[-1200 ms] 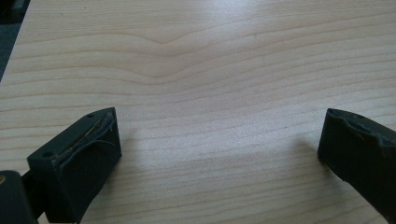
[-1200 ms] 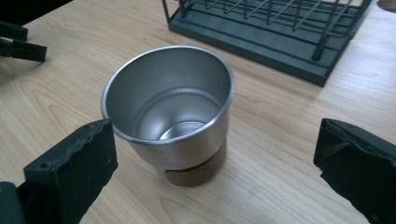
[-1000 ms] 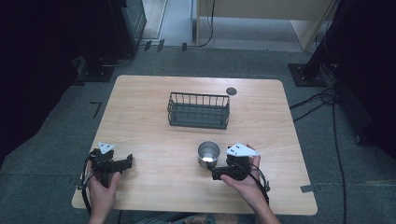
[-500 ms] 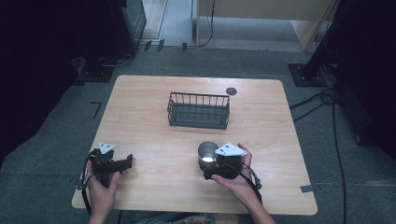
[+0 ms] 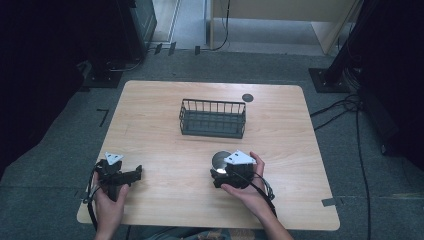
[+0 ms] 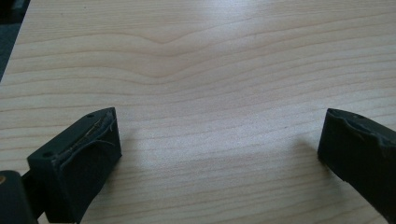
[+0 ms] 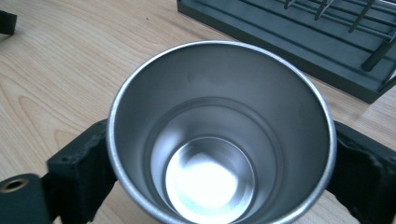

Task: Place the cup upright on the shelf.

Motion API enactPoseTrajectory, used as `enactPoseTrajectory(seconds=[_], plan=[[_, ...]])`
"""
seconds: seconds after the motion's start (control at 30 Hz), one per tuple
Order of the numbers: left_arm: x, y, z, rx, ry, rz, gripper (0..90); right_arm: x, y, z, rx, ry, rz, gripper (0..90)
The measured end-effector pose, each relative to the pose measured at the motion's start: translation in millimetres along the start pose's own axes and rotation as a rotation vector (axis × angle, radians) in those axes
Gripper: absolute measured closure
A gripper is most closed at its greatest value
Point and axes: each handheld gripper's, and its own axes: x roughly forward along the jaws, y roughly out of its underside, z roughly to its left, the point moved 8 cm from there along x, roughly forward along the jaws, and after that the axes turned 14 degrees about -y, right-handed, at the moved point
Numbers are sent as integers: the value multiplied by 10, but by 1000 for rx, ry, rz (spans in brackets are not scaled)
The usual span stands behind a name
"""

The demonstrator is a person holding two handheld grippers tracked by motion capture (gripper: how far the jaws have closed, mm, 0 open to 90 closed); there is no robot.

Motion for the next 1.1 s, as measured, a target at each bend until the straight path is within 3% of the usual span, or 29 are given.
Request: enactPoseTrajectory(seconds=[0.3,1.1], plan=[[0,0,0,0,0,0,0,0,-20,7,-7,-4,-4,157],[0,0,0,0,0,0,0,-173,-268,-84,-21,3,-54,173]])
